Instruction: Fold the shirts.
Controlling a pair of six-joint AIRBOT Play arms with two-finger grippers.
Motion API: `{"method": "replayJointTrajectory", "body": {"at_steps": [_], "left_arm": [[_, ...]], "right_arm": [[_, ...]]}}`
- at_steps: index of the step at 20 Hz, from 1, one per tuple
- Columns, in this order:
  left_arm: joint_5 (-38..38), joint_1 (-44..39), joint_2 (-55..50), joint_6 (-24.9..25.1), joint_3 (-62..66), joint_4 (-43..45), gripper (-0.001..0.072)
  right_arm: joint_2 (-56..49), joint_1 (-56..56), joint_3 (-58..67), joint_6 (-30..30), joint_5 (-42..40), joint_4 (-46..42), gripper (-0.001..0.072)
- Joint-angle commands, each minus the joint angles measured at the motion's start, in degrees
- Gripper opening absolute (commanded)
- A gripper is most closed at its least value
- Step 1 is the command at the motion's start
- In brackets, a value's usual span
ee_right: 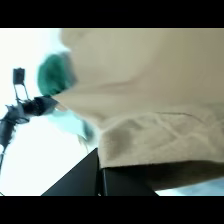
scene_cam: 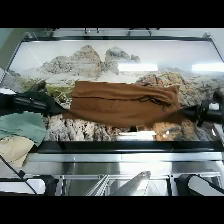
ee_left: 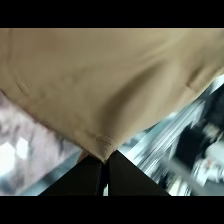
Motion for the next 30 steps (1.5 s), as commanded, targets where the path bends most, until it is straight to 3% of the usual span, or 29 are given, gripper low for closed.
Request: {"method": "replayJointTrajectory", "body": {"at_steps": [1,8,15,16,17,18,19,20,21,22,28,29,30], "left_arm": [[0.2,1.7,-2.1,0.0,7.3,-5.7,0.0028],[7.0,-3.9,-19.4,-7.8,31.3,-5.7,0.0028],[9.6,-9.5,-36.6,-11.2,50.0,-5.5,0.0037],[9.1,-9.6,-38.1,-12.6,52.0,-5.4,0.0253],[7.7,-9.4,-39.2,-13.9,53.8,-5.0,0.0326],[6.0,-9.0,-39.9,-14.3,55.2,-5.1,0.0327],[4.3,-8.2,-39.9,-14.7,55.6,-5.0,0.0326],[3.6,-7.0,-39.4,-14.8,55.3,-5.0,0.0326],[3.3,-5.5,-38.6,-15.1,54.9,-5.1,0.0326],[3.1,-3.9,-37.7,-16.1,54.6,-5.1,0.0326],[-0.2,3.7,-30.6,-20.1,54.6,-5.7,0.0322],[-1.6,3.5,-29.4,-20.1,54.6,-5.7,0.0212],[-2.8,2.8,-28.3,-19.5,54.6,-5.6,0.0004]], "right_arm": [[-7.1,6.1,9.0,-0.7,-9.7,8.0,0.0028],[-31.1,11.8,27.4,-3.2,-17.6,12.4,0.0028],[-39.8,13.1,29.4,-7.5,-20.7,10.4,0.0028],[-39.6,13.0,29.4,-7.8,-20.8,9.2,0.0029],[-39.3,12.6,29.4,-8.5,-20.2,8.7,0.0111],[-38.9,11.7,29.7,-9.7,-18.7,8.2,0.0193],[-38.4,10.3,30.7,-11.4,-15.8,7.2,0.0193],[-37.9,8.5,32.5,-12.6,-12.7,4.5,0.0309],[-37.3,6.8,34.4,-12.6,-11.0,0.8,0.0498],[-36.5,5.1,36.1,-12.5,-10.3,-3.7,0.0625],[-38.4,6.8,36.8,-8.9,-10.4,-16.6,0.0650],[-39.6,8.6,36.8,-8.9,-10.5,-16.4,0.0650],[-40.9,10.8,36.8,-8.9,-10.6,-15.7,0.0650]]}}
